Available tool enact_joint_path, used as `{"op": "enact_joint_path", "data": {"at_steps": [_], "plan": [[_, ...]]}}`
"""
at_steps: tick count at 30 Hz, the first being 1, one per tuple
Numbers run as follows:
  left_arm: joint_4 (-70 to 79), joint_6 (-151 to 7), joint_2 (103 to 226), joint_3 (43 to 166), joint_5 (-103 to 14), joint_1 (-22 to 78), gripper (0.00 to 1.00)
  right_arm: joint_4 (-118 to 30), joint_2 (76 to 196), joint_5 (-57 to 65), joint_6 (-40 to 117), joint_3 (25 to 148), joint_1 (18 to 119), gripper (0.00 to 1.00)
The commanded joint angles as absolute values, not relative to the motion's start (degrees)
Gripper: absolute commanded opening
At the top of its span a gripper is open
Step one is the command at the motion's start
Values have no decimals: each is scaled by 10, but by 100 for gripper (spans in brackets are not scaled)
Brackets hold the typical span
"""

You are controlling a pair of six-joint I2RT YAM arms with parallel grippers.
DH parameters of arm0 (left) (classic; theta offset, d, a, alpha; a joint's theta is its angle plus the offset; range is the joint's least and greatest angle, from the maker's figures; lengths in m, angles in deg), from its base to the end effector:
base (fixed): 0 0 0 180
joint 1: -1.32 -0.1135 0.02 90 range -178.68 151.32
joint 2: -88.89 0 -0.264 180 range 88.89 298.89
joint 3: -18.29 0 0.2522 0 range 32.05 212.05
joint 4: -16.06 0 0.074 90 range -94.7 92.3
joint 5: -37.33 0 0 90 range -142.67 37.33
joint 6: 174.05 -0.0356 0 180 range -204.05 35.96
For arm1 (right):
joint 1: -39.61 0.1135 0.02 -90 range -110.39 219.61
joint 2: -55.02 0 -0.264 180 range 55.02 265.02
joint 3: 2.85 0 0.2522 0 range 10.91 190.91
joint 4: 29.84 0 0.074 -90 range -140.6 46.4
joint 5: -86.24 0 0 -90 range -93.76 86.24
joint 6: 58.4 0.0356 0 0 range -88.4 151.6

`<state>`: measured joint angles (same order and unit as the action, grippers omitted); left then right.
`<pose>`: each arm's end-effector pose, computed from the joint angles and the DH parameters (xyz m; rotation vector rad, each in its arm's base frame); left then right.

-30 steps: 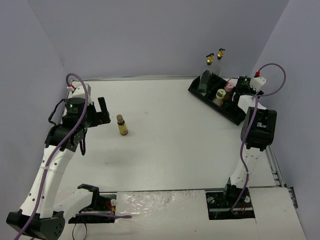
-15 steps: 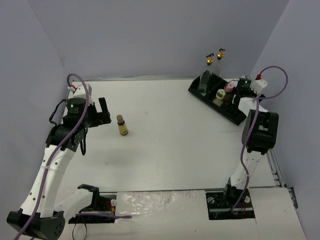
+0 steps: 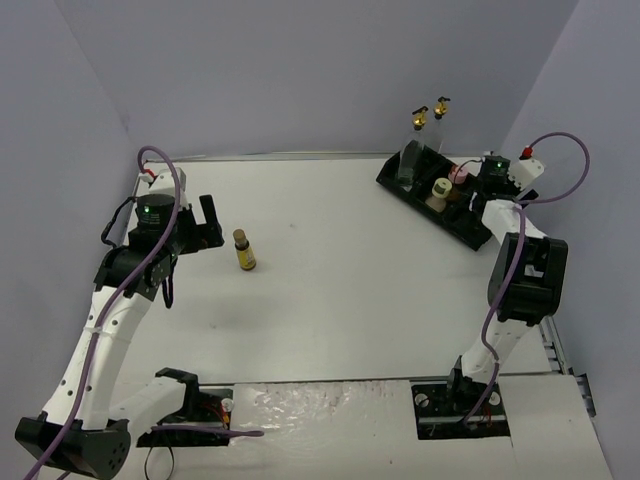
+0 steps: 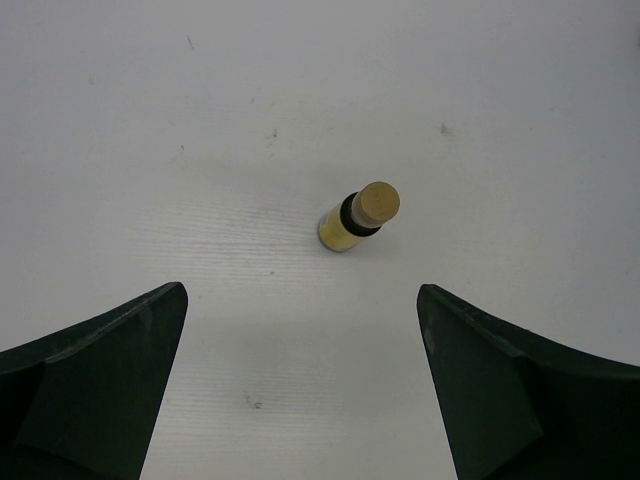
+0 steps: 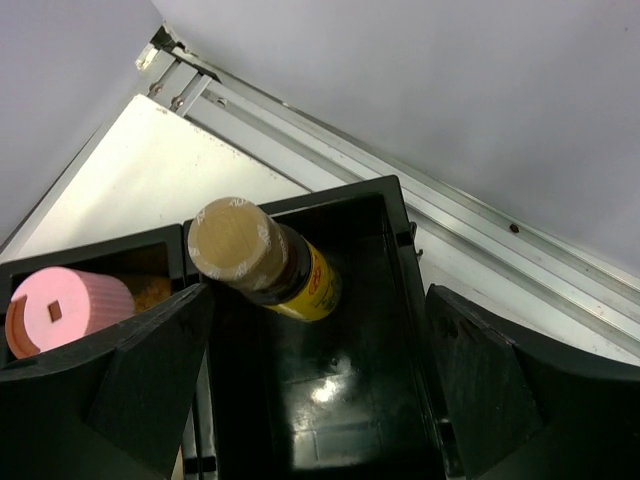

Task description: Organize the condiment bottles

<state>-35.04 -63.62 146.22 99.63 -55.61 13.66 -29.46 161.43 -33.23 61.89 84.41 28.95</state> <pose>0.2011 -0.0421 0.3885 -0.1773 2.0490 -0.3042 0.4215 -0.0972 0.2502 0.9631 1.5938 -0.2508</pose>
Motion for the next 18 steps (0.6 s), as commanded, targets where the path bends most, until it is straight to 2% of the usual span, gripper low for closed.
{"op": "enact_joint_path", "data": {"at_steps": [1,12,18], "plan": [[-316,-630,1458,1007,-562,133,97,-286,1553,-313,629,828,303,84],[-331,-630,1453,1011,-577,133,97,-328,1473,-281,629,789,357,85],[-337,-626,1448,1012,-591,133,97,-362,1379,-260,633,728,488,85]]}}
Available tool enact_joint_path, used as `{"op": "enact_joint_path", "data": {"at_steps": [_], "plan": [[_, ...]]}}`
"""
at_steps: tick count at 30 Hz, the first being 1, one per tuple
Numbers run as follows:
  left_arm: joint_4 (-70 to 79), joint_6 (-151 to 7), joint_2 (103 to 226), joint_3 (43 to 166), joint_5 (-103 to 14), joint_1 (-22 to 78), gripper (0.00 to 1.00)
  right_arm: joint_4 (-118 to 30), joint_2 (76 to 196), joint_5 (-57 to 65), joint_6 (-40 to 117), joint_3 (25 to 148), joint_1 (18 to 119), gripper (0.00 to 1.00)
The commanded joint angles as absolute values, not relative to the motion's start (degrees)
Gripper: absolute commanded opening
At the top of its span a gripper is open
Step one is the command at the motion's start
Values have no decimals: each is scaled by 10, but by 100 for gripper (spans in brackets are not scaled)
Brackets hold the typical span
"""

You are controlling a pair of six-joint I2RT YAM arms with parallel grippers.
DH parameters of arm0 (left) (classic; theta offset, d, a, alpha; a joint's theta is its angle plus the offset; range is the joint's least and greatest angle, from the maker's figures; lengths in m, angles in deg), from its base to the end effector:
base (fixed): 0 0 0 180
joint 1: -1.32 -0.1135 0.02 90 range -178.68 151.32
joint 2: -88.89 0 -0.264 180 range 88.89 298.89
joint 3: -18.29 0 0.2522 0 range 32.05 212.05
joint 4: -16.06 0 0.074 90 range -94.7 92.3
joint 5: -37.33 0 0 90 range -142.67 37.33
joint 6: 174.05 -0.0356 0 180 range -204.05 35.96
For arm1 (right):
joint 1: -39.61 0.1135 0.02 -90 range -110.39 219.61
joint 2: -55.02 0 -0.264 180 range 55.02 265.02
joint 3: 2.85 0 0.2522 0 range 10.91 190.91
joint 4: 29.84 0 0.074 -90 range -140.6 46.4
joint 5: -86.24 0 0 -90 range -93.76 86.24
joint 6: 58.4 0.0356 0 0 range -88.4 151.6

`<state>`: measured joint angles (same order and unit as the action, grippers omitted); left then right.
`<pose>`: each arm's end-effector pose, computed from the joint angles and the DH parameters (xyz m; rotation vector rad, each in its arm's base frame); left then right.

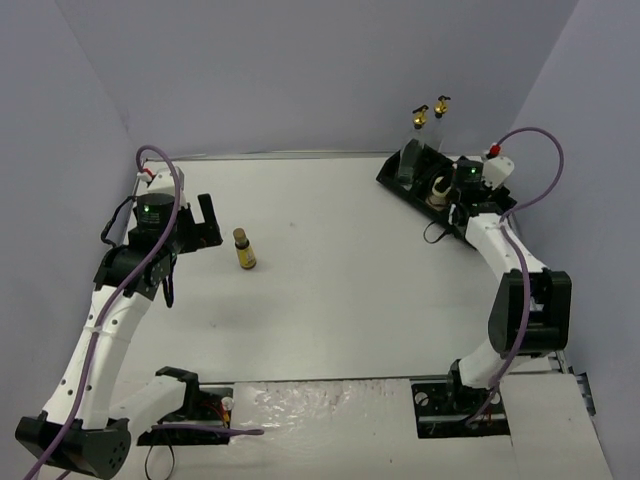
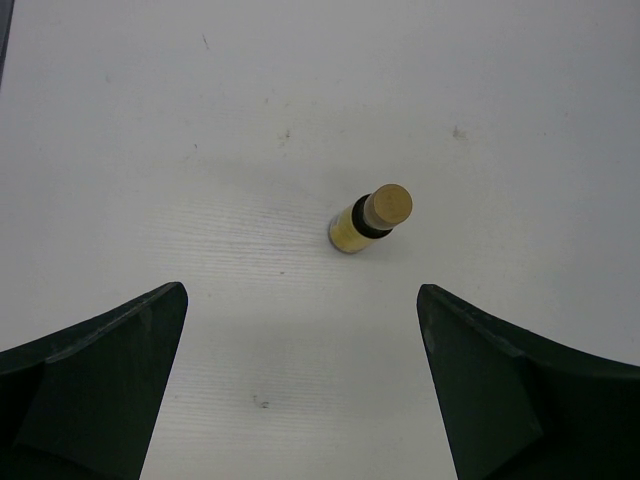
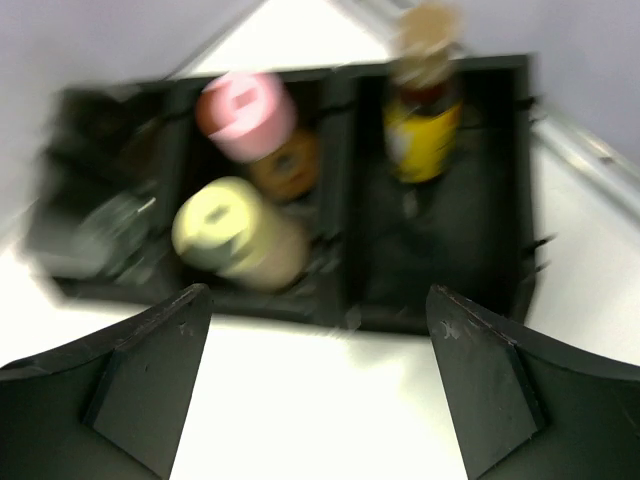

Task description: Organize the condiment bottles

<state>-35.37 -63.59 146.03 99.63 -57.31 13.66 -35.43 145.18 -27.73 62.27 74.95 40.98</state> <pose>0.2000 -0.0408 0.3885 -0.1961 2.0461 -0.2741 0.3687 -0.0056 0.2907 0.7380 1.7033 -0.0061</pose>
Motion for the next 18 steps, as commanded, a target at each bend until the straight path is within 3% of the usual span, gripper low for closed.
{"op": "enact_joint_path", "data": {"at_steps": [1,9,18], "plan": [[-339,-626,1447,1013,-592,133,97,-362,1370,-251,633,721,513,86],[-361,-615,1444,1037,-620,132,97,-348,1415,-195,579,742,811,87],[-397,-610,1436,1082,-641,130,97,-310,1520,-179,504,825,913,88]]}}
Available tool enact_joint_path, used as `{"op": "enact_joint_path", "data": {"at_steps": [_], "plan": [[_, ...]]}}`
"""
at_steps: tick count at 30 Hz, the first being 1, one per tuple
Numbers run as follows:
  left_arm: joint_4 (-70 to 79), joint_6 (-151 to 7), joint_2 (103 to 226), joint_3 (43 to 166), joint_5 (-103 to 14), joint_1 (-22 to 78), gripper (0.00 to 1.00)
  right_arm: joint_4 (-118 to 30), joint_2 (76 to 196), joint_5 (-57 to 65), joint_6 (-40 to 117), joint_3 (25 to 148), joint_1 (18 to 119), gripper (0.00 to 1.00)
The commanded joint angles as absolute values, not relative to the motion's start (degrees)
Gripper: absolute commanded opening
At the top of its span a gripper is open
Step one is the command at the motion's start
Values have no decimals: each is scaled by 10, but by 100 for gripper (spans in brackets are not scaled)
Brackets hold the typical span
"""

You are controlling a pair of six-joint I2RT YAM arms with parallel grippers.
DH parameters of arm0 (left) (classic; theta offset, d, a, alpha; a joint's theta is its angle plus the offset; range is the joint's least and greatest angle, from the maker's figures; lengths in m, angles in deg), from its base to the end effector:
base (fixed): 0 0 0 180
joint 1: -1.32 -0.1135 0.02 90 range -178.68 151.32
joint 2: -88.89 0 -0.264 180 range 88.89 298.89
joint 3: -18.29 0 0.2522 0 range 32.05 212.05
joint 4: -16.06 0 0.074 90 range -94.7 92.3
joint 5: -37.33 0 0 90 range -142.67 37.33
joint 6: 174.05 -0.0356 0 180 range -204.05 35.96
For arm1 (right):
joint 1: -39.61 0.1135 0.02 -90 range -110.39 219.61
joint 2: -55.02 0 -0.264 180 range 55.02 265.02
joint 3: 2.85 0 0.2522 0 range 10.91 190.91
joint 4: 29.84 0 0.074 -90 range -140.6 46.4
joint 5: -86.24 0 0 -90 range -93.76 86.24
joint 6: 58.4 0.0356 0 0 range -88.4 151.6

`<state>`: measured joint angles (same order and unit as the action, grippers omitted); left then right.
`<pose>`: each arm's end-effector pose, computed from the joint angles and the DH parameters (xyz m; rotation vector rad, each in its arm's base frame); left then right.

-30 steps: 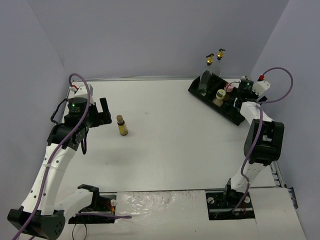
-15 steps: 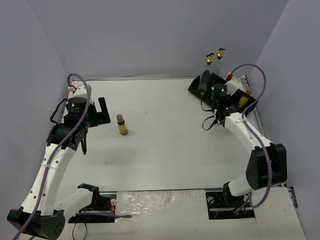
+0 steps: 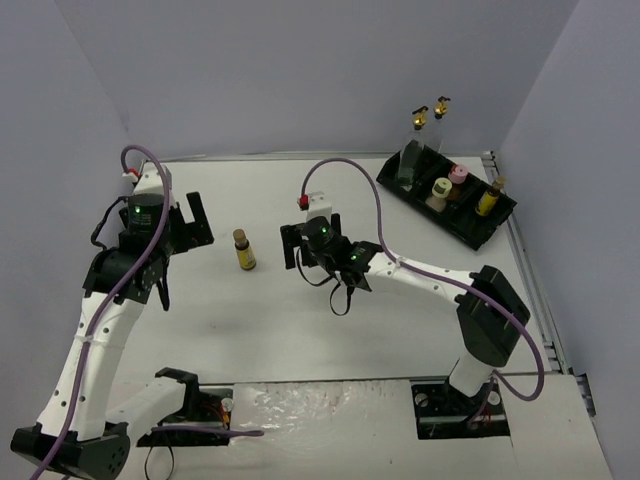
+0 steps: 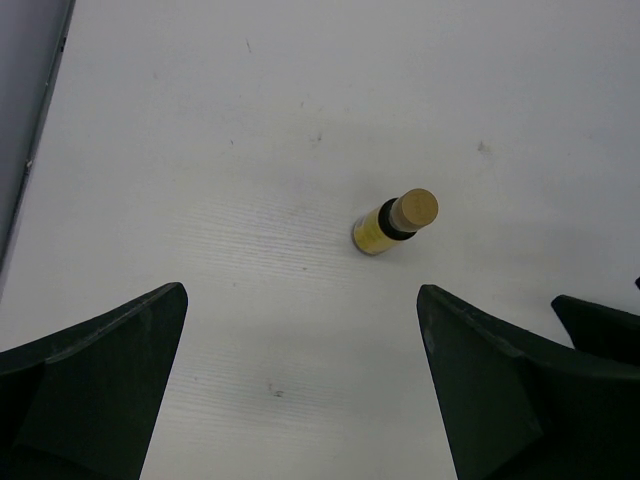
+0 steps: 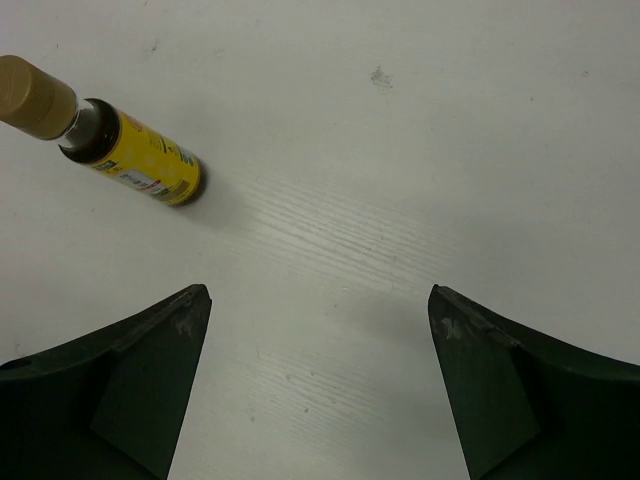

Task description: Organize the condiment bottles

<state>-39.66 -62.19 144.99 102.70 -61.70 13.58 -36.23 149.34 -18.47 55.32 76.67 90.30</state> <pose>0.1885 -0.0352 0.4020 -0.2692 2.0315 -0.2105 0.2508 0.2920 0.2731 -0.2901 1.9565 0.6133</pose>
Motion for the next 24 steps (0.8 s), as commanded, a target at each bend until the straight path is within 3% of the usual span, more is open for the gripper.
{"op": "enact_joint_path", "data": {"at_steps": [1,24], "plan": [[-399,-610,1436,1086,-641,130,97,-304,1530,-175,496,832,917,88],[-434,-610,1445,1134,-656,130,97,-290,1723,-145,413,1030,975,87]]}}
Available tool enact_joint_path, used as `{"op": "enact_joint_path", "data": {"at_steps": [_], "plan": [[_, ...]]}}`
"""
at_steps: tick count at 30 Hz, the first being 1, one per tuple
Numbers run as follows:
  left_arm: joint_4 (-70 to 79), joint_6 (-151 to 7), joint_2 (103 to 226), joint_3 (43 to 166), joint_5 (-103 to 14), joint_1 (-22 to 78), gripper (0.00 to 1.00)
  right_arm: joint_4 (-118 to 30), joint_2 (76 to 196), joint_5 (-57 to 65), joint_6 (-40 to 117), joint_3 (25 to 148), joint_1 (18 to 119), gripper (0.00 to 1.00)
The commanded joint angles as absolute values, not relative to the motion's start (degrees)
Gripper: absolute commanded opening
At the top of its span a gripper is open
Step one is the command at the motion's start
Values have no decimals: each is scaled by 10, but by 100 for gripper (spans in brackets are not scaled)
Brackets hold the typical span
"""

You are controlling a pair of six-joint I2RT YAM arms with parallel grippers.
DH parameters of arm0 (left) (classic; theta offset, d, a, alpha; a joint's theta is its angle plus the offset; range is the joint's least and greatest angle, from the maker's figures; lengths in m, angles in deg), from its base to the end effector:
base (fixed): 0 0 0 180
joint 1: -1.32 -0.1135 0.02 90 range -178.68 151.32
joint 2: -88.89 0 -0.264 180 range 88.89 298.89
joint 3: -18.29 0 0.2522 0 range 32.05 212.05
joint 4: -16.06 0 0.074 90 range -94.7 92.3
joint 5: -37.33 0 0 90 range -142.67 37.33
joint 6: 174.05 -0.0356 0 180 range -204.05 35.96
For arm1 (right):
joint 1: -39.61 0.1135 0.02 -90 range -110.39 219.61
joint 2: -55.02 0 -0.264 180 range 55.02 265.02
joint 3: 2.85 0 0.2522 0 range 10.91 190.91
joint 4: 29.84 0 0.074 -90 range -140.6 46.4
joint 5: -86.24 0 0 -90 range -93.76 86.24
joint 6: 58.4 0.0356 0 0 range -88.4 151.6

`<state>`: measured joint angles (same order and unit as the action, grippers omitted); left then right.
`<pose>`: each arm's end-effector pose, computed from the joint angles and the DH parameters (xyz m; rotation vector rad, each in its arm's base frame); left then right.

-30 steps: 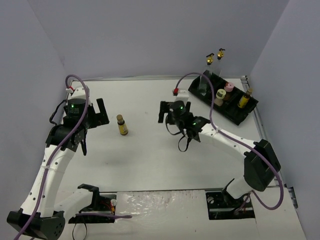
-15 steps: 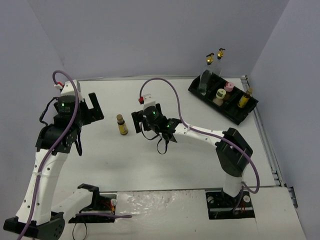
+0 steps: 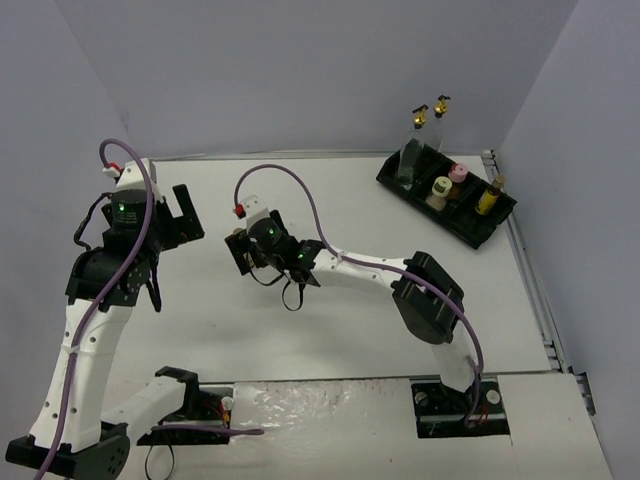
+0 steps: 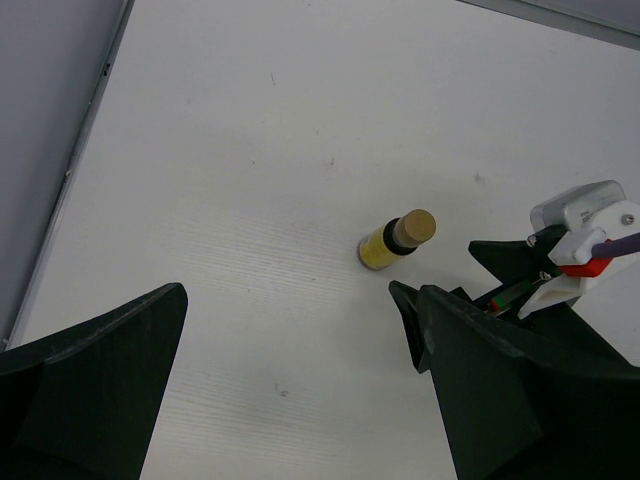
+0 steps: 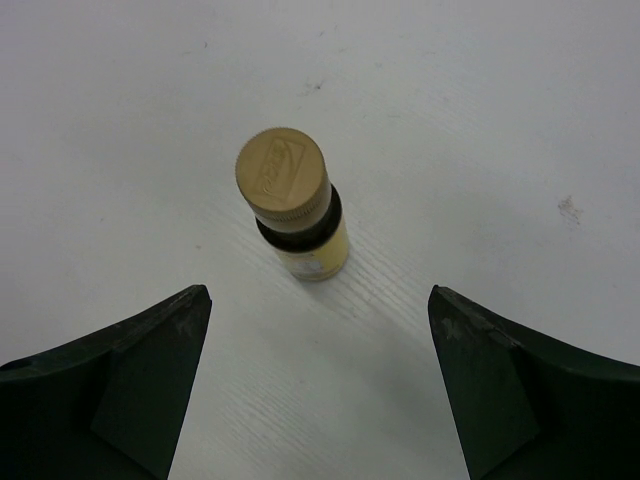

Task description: Organize the condiment bottles

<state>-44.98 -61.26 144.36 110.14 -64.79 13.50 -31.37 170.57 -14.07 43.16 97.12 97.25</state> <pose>0.1700 -0.0290 0.4352 -0.3190 1.9699 -0.1820 0.2628 0.4029 0.2519 -0.6318 1.8114 0.6606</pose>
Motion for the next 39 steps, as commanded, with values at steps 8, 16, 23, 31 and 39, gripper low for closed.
{"op": "enact_joint_path", "data": {"at_steps": [8,16,23,31,39], "plan": [[-437,-613,1440,1138,-661,130,97,-296,1784,-151,405,1095,974,87],[-446,-613,1437,1153,-661,130,97,-275,1838,-163,393,1142,974,85],[-453,-621,1432,1159,-666,130,97,-254,1855,-183,393,1142,974,67],[-455,-623,1429,1157,-668,130,97,-222,1860,-198,386,1123,972,28],[-454,-627,1427,1148,-673,130,97,-221,1826,-225,392,1095,972,0]]}}
